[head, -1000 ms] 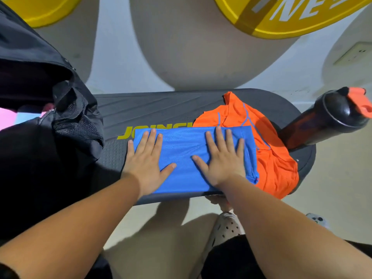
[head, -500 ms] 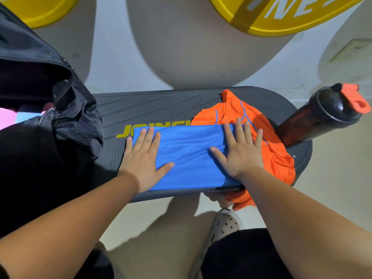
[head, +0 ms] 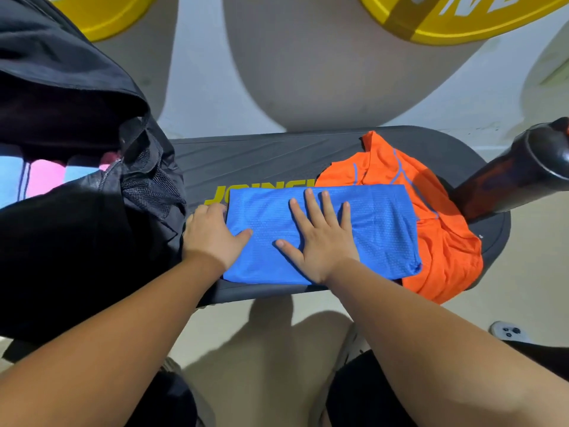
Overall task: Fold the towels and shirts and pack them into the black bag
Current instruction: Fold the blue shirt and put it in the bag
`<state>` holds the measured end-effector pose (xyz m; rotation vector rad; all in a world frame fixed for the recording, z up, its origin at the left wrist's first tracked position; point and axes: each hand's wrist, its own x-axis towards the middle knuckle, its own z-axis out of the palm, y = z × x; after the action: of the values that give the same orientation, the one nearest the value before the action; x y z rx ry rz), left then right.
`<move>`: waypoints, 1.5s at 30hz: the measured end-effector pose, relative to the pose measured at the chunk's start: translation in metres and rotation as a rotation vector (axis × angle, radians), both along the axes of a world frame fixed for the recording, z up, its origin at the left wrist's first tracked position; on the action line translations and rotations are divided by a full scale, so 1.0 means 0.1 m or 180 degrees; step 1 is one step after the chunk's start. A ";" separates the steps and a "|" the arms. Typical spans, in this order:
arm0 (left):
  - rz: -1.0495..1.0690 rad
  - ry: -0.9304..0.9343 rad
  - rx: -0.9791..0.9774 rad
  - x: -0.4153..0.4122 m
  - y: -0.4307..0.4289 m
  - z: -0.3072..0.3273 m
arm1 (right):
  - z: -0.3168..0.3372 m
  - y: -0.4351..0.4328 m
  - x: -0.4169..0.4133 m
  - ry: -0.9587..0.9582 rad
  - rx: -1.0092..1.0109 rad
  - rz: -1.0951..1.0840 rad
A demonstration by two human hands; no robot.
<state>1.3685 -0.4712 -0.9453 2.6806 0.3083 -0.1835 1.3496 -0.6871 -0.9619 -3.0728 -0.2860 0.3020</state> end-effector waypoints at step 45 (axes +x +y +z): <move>-0.0485 0.0063 -0.2192 0.05 -0.70 1.00 | 0.64 -0.77 0.32 0.0960 0.0712 0.0209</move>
<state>1.3739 -0.5408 -0.8453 2.0169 0.0286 -0.2998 1.3815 -0.7638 -0.8982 -2.7519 -0.3771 0.6775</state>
